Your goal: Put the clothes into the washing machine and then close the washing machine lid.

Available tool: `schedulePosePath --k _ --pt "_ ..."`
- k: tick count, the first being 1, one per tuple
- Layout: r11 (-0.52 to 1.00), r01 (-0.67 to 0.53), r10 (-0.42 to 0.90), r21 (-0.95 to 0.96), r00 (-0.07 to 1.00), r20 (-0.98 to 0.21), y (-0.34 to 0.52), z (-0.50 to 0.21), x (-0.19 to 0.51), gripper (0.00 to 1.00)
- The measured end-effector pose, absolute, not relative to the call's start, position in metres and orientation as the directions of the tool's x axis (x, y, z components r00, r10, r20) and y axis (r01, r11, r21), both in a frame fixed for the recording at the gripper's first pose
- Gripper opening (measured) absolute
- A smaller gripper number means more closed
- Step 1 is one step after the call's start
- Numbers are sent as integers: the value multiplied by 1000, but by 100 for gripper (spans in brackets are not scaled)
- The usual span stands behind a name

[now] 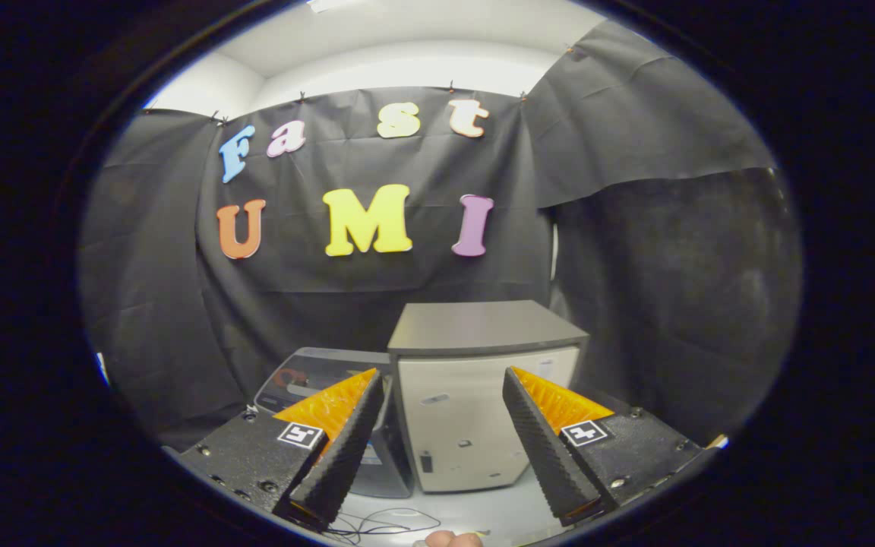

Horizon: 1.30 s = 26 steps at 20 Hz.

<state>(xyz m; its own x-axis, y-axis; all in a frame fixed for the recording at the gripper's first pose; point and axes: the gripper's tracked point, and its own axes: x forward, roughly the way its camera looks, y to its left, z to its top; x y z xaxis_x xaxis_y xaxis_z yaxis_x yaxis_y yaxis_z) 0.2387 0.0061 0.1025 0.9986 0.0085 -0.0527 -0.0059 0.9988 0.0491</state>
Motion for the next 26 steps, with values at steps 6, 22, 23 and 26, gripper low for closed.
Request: schedulePosePath --k 6,22,23,26 --pt "993 43 -35 110 997 -70 -78 91 183 99" --pt "983 -82 93 162 994 -61 -112 80 147 99" --pt "982 -86 97 166 993 -62 -111 79 147 99" --pt "983 -97 107 158 993 -56 -110 79 147 99"
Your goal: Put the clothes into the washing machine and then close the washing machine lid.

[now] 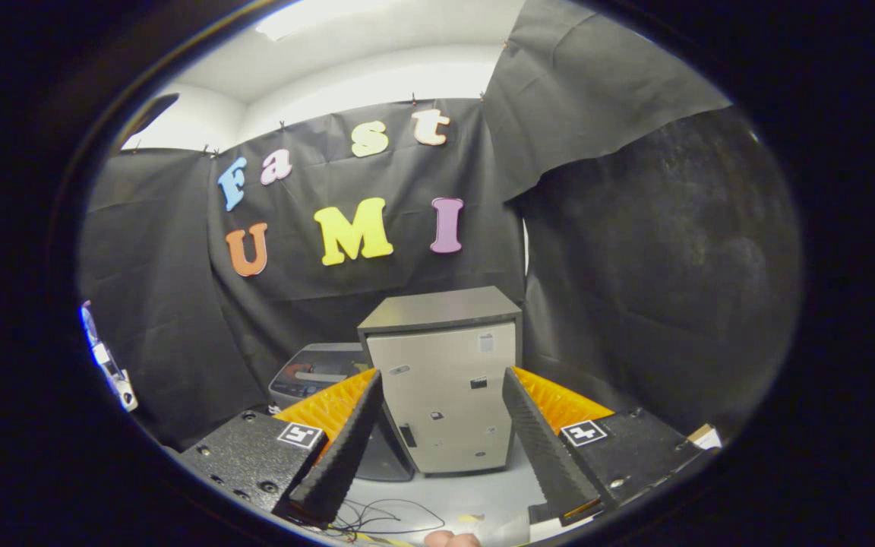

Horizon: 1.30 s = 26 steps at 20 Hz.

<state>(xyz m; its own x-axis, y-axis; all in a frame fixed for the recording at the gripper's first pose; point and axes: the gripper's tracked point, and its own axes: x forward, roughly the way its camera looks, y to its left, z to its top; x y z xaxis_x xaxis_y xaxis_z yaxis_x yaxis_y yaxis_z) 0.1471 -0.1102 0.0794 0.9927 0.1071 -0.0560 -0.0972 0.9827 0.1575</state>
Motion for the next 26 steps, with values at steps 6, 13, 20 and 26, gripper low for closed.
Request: schedulePosePath --k 6,13,20,26 --pt "980 -101 113 173 992 -62 -115 77 153 99" --pt "975 -93 106 201 993 -55 -117 79 160 99" --pt "975 -86 99 206 994 -53 -112 81 168 99" --pt "974 -64 77 215 996 -54 -114 80 172 99"
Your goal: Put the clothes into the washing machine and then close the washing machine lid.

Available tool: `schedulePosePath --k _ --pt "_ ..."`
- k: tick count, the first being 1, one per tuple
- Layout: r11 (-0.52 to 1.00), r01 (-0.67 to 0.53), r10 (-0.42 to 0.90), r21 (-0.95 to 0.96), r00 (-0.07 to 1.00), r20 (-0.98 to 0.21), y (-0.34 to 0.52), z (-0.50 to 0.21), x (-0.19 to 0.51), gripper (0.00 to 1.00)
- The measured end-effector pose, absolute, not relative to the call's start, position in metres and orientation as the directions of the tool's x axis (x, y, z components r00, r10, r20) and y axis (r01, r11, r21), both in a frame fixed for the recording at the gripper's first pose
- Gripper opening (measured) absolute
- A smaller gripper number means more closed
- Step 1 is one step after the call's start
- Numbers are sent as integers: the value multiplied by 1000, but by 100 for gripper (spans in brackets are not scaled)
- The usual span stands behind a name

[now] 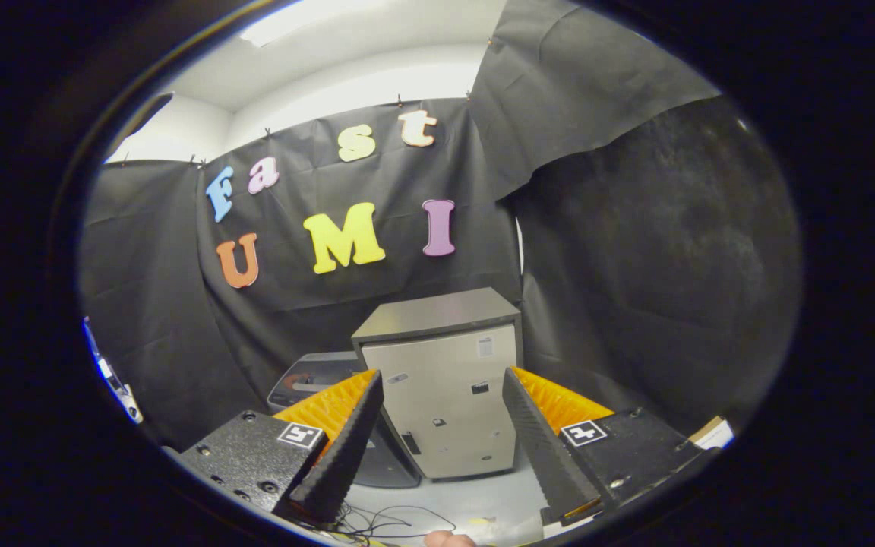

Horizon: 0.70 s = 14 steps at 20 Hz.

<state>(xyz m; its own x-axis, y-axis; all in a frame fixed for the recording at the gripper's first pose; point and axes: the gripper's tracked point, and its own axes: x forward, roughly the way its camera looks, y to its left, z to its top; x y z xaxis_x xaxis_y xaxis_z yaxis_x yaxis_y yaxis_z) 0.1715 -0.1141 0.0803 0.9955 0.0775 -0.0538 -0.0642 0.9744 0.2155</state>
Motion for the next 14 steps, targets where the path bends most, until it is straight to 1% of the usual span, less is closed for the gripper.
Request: schedulePosePath --k 14 --pt "973 -48 63 226 996 -63 -108 79 182 99"
